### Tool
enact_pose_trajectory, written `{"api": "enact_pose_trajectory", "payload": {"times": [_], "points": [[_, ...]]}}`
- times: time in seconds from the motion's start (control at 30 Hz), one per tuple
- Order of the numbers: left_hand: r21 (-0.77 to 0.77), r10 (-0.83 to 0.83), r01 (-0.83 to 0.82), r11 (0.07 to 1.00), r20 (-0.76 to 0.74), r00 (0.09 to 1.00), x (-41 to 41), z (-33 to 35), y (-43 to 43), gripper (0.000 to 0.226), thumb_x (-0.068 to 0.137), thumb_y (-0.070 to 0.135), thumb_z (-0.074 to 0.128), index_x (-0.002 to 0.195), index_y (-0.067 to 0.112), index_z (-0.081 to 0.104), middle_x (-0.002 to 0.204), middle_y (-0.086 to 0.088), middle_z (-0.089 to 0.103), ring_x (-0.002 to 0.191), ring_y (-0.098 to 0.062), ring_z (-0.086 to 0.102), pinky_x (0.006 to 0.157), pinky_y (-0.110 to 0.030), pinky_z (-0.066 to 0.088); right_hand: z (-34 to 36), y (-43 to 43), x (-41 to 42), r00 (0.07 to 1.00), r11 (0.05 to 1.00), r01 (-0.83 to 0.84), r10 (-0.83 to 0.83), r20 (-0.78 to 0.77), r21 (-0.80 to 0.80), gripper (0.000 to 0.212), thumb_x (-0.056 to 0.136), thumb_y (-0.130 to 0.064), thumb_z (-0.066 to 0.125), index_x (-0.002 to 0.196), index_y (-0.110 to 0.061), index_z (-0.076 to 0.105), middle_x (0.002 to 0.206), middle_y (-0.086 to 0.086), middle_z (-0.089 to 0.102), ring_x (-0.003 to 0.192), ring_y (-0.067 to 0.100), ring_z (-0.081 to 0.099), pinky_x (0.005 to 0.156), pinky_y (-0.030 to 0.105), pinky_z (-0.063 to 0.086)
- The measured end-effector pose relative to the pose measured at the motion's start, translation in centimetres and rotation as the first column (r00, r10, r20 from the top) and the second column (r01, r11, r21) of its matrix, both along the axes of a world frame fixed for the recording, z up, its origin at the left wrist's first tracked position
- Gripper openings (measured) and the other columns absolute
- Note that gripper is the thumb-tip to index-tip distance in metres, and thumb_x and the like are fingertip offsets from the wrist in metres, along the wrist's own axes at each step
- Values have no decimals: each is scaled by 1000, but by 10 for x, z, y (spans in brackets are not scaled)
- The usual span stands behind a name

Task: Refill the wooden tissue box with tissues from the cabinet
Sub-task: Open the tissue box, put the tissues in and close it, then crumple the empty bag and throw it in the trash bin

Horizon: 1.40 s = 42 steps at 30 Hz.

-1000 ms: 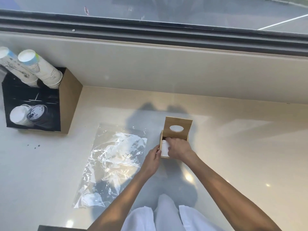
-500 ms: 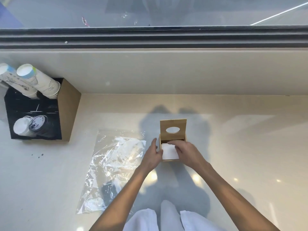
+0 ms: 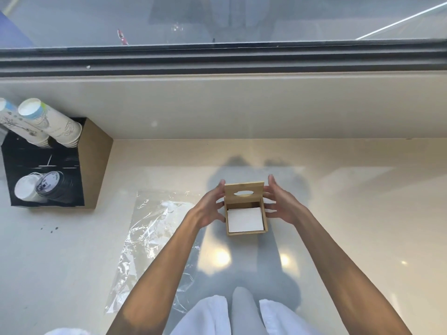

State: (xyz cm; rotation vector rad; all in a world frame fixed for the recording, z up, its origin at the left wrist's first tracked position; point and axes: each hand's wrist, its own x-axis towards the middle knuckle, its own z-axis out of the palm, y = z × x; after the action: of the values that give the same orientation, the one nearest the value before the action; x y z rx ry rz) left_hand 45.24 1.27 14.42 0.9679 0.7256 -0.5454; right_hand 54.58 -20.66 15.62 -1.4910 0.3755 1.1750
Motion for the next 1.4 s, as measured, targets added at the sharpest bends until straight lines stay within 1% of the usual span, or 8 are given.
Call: {"api": "enact_pose_trajectory", "payload": {"times": [0.2,0.33,0.5,0.63,0.73,0.97,1.17,1.4], "points": [[38,94,-95,995,22,995,-32,-7,-10,81,80,34,72,147,45,28,151,5,29,146,-23,24,113,-63,22,-18,-31,-23,999,982,-16,7,53,186,71,86,-45,71,147,-46,35,145,-11,50,136,17,46,117,47,31],[327,-41,32,944,20,999,-60,-23,-27,81,89,13,66,152,35,20,151,-1,32,140,-24,35,110,-42,33,-33,-40,-55,938,979,-173,196,286,-106,86,88,-27,73,155,-39,19,154,-4,30,146,19,27,117,41,28],[431,103,-108,896,34,994,-75,-31,-34,68,94,18,62,152,24,26,155,-7,32,140,-23,36,109,-36,34,-44,-40,-72,856,961,-81,203,475,-265,83,91,-38,67,156,-32,16,162,-13,18,149,12,17,121,42,21],[248,118,-113,962,-4,993,-67,-17,-37,54,100,43,44,151,32,26,157,5,31,144,-17,30,116,-43,25,-33,-23,-72,977,995,77,-64,203,-59,60,96,-58,45,151,-42,28,153,-17,34,139,18,39,110,40,38],[220,-76,57,974,79,994,-29,7,-36,38,96,34,53,133,30,49,133,4,60,122,-21,58,94,-41,52,-15,5,-50,947,999,-32,40,320,-29,36,99,-35,53,134,-40,52,128,-13,63,118,19,61,90,33,50],[520,-172,46,853,195,966,92,45,2,66,73,-11,37,133,14,46,108,-4,61,91,-18,59,56,-19,50,22,55,57,832,999,-14,39,554,-49,76,85,12,47,145,-34,39,114,-9,65,98,10,60,80,28,49],[673,-304,201,712,38,952,126,-71,16,63,69,5,45,131,19,44,123,-4,62,114,-25,59,100,-44,49,-25,62,69,892,990,-4,67,448,-141,68,85,8,47,139,-33,45,111,1,67,97,23,62,72,30,50],[643,-373,274,715,21,927,119,4,25,43,95,9,43,136,19,38,115,-1,52,96,-22,56,68,-32,47,-19,53,67,918,989,35,24,397,-140,70,95,-21,62,153,-35,26,140,-10,48,129,21,51,100,35,46]]}}
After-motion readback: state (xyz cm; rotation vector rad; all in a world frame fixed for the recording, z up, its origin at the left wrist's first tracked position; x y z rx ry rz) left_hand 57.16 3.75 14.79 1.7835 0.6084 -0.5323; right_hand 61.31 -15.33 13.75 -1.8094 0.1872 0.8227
